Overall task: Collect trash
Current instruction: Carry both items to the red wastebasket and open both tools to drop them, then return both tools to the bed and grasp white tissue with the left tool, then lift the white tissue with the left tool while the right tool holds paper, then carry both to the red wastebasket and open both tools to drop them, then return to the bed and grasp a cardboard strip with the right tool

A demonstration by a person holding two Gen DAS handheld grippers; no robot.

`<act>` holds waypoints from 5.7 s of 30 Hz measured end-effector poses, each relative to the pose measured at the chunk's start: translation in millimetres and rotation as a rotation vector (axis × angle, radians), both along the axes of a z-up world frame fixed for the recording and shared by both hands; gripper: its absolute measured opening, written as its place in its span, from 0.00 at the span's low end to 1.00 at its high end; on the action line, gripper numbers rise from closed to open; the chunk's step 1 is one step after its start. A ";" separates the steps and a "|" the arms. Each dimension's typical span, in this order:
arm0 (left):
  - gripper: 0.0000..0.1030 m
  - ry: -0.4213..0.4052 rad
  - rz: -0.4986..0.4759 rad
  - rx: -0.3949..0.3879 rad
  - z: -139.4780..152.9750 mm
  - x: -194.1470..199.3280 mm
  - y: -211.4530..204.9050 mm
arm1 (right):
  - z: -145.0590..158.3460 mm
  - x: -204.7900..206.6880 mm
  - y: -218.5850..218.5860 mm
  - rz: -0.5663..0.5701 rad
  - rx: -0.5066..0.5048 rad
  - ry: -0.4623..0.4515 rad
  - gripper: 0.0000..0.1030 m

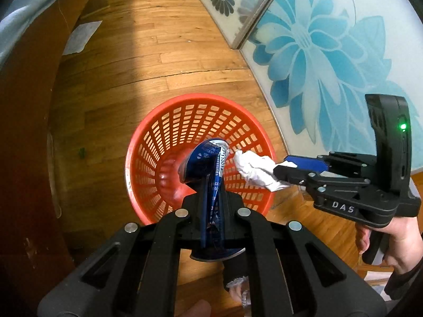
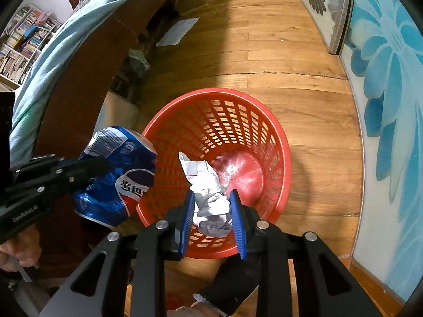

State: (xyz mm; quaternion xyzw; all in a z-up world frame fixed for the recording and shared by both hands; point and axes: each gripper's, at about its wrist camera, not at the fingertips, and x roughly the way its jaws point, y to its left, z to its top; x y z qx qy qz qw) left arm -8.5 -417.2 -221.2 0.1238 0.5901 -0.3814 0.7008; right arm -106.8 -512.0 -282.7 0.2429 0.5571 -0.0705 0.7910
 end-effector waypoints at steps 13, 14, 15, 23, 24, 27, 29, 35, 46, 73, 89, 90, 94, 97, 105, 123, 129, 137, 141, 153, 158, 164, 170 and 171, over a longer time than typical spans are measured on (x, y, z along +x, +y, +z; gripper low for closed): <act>0.81 -0.033 0.045 0.010 30.4 10.6 19.1 | 44.2 -16.9 -12.4 -0.031 -0.124 0.014 0.62; 0.81 -0.037 0.050 0.003 36.0 11.9 22.6 | 53.6 -18.6 -12.2 -0.034 -0.131 0.004 0.62; 0.81 -0.041 0.055 -0.007 41.7 13.1 25.6 | 63.1 -19.7 -12.3 -0.035 -0.135 -0.008 0.63; 0.81 -0.166 0.151 -0.130 131.9 26.0 103.6 | 191.8 10.5 40.7 0.079 -0.237 -0.200 0.77; 0.82 -0.175 0.175 -0.146 141.6 28.9 119.3 | 209.1 21.1 55.3 0.107 -0.249 -0.230 0.79; 0.84 -0.205 0.281 -0.191 169.4 40.7 181.0 | 255.9 59.7 109.4 0.202 -0.270 -0.320 0.89; 0.84 -0.219 0.372 -0.209 184.5 49.4 229.6 | 278.8 89.9 150.8 0.270 -0.257 -0.369 0.90; 0.87 -0.272 0.641 -0.256 220.0 78.0 367.8 | 298.9 177.3 280.3 0.461 -0.204 -0.431 0.89; 0.88 -0.249 0.974 -0.249 209.3 119.2 500.7 | 216.6 248.2 380.2 0.570 -0.145 -0.328 0.69; 0.88 -0.163 0.617 -0.057 145.2 152.4 341.9 | 228.9 249.0 289.9 0.403 0.109 -0.397 0.16; 0.14 -0.210 0.668 0.000 143.0 151.1 331.2 | 234.5 228.1 224.9 0.345 0.100 -0.406 0.16; 0.14 -0.215 0.671 0.000 145.2 150.7 331.4 | 235.3 228.3 224.8 0.345 0.099 -0.410 0.16; 0.14 -0.334 0.703 0.002 174.7 126.9 344.9 | 242.7 224.6 229.7 0.363 0.104 -0.431 0.16; 0.14 -0.391 0.701 -0.010 199.7 104.2 355.2 | 248.4 221.4 247.4 0.408 0.121 -0.456 0.16; 0.14 -0.482 0.704 -0.093 258.2 54.3 346.1 | 289.6 185.0 278.1 0.482 0.130 -0.531 0.16; 0.14 -0.415 0.157 -0.207 201.8 -11.8 87.4 | 243.9 -22.4 54.3 0.023 -0.088 -0.426 0.16; 0.14 -0.251 -0.020 -0.017 68.2 -6.0 15.9 | 122.2 -32.7 3.6 -0.098 -0.004 -0.245 0.16; 0.14 -0.140 -0.058 0.074 2.2 -20.3 -11.7 | 29.3 -24.7 -2.3 -0.123 0.040 -0.115 0.17; 0.17 -0.177 -0.062 0.074 8.9 -20.4 -14.1 | 17.3 -22.0 -2.7 -0.123 0.034 -0.119 0.23; 0.80 -0.242 0.007 0.020 66.9 -4.6 11.4 | 87.6 -16.5 -7.0 -0.167 -0.047 -0.190 0.67; 0.81 -0.272 0.112 -0.081 130.4 12.7 57.3 | 163.1 10.0 20.9 -0.055 -0.150 -0.245 0.73; 0.82 -0.364 0.260 -0.162 194.7 35.1 138.5 | 257.5 63.9 88.6 0.156 -0.259 -0.304 0.84; 0.82 -0.393 0.498 -0.179 224.0 66.1 263.3 | 299.6 145.3 219.8 0.480 -0.351 -0.363 0.88; 0.82 -0.391 0.547 -0.179 225.5 71.8 284.6 | 298.5 162.4 248.5 0.542 -0.360 -0.373 0.87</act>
